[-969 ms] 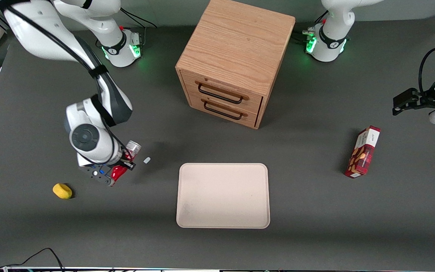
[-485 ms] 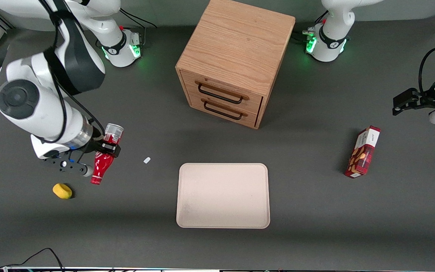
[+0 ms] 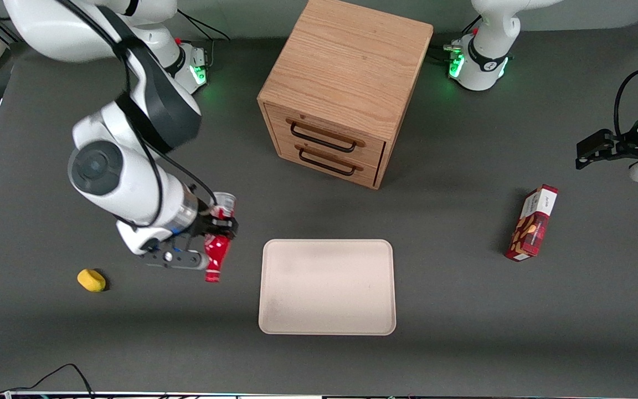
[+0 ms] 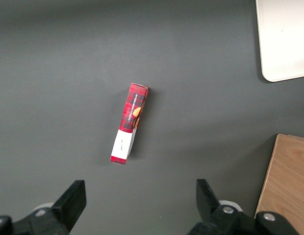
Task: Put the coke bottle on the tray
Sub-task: 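Carry the bottle over the cream tray and lower it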
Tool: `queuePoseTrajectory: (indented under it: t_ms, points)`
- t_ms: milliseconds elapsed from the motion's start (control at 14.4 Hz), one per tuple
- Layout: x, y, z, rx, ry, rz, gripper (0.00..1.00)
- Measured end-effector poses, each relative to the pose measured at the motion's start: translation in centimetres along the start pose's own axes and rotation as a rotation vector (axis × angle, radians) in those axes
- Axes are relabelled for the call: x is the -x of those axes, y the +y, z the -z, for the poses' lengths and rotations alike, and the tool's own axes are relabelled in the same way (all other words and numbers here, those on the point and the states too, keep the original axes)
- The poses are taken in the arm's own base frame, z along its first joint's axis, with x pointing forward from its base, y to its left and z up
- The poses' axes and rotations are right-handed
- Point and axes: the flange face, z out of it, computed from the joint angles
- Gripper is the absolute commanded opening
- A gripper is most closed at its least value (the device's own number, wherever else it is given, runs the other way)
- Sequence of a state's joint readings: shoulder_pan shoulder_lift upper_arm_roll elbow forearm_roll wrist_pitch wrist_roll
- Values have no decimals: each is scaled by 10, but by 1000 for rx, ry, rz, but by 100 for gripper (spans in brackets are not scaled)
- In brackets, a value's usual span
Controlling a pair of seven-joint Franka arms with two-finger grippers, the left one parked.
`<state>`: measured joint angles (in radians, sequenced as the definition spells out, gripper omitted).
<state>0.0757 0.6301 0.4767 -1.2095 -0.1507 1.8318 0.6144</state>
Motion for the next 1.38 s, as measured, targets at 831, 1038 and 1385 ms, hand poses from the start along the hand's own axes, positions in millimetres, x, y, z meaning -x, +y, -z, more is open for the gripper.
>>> queuePoseTrajectory:
  t_ms: [831,1038,1385]
  points:
    - [-18,-23,-210,-11,-13,-25,0]
    - [-21,-20,-234,-13,17,-9,0]
    - [-23,-20,-250,-20,54,10,5]
